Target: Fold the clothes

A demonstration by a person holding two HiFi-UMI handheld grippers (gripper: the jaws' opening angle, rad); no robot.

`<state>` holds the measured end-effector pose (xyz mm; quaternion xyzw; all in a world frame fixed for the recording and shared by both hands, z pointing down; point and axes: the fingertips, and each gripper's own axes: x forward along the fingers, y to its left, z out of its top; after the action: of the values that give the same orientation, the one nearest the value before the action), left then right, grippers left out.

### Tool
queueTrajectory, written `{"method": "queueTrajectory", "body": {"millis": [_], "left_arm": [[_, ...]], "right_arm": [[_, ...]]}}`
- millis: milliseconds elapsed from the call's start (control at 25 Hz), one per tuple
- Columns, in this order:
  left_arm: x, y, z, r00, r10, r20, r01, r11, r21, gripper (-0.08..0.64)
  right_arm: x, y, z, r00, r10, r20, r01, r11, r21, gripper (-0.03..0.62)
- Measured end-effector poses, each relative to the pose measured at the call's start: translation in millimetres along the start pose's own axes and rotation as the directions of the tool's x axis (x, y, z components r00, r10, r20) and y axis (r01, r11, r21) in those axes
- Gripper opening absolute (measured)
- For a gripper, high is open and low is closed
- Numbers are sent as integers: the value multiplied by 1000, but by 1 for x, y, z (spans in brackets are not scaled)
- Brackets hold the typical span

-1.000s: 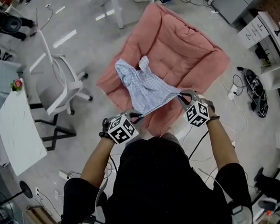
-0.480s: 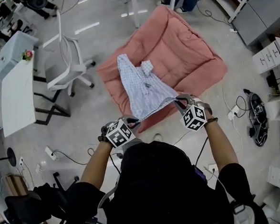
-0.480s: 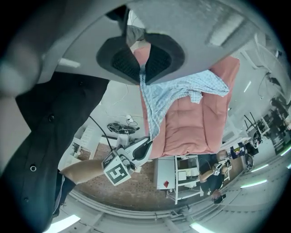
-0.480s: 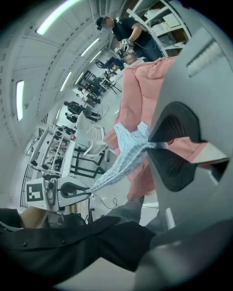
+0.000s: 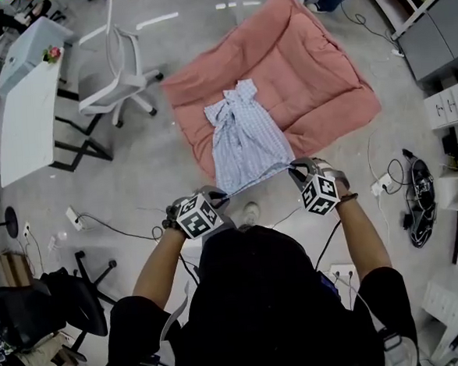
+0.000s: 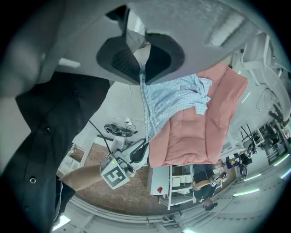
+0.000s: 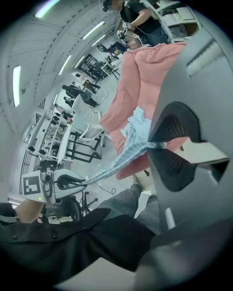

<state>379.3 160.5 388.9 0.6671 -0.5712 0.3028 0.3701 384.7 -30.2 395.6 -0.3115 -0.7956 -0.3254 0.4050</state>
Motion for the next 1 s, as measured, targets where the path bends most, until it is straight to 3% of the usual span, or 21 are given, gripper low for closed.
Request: {"method": "queueTrajectory", "body": {"millis": [120,320,680,1000], "left_arm": [[11,-10,-4,1000,-17,4,17,1000,-19,44],[24,-25,-9,999,-38,0,38,999,-13,44],[65,-55,-18,994,-106,-20,106,994,4,44],[92,-71,-36,988,-143,-66,143,990,3,44]], "right_arm": [[2,14,-16,999,34,-31,-35,999,-20,49],[5,39,-42,995,82,-65,-81,996,24,51],[19,76,-96,987,98,-127,-79,986,147,61],[27,94,-121,980,109,-168,-81,982,169,69]]}}
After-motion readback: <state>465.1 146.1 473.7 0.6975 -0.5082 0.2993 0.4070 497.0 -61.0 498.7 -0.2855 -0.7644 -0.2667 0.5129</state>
